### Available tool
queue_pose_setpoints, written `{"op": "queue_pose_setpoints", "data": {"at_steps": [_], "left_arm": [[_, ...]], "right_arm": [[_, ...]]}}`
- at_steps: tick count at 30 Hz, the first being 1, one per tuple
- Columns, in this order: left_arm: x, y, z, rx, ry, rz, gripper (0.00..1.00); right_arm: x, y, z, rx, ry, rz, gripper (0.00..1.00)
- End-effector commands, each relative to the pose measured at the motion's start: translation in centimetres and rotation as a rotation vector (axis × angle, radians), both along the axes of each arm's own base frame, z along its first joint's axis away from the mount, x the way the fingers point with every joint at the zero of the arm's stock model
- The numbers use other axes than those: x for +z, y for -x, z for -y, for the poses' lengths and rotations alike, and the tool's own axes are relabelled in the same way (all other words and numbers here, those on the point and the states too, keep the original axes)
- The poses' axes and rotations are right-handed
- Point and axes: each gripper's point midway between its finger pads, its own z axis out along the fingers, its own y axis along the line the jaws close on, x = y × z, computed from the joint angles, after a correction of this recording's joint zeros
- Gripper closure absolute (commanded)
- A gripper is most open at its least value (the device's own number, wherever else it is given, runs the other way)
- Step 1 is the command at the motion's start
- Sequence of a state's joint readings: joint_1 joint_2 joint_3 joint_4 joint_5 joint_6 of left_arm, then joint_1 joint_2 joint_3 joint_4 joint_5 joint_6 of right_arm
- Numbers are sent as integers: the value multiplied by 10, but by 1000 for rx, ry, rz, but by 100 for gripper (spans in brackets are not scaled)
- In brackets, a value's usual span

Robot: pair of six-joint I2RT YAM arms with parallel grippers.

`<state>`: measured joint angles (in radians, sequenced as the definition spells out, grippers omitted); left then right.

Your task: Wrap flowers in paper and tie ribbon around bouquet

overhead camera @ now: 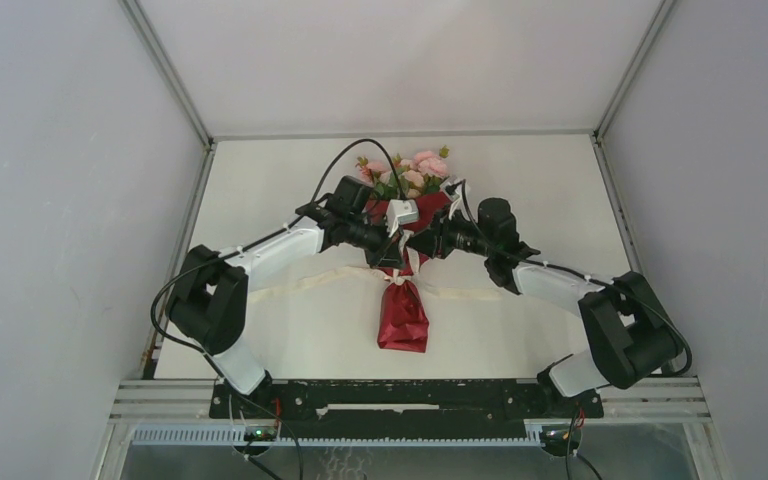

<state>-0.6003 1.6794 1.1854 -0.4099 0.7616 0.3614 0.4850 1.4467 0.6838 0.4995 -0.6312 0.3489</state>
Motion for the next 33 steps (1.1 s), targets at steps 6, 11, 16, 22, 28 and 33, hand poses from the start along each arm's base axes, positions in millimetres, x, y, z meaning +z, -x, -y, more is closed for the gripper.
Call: {"op": "queue_pose_setpoints", "data": {"at_steps": [6,11,16,22,28,33], "left_arm": [[12,0,-3,-33,-14,51,83],[4,-4,-25,-1,-114,155,51],[8,7,-43,-53,-166,340,50],[-7,1,-78,-156,-342,391,41],[-52,-51,-103,-102,-488,455,27],[-70,-75,-89,-126,-572,488,23]], "right_arm": [[42,-14,-5,-26,-58,114,100],[56,-11,1,-74,-53,123,100],[56,-11,5,-108,-39,113,100],[62,-10,7,-121,-35,98,100],[66,-7,6,-119,-43,95,100],[76,-3,6,-115,-68,98,100]]}}
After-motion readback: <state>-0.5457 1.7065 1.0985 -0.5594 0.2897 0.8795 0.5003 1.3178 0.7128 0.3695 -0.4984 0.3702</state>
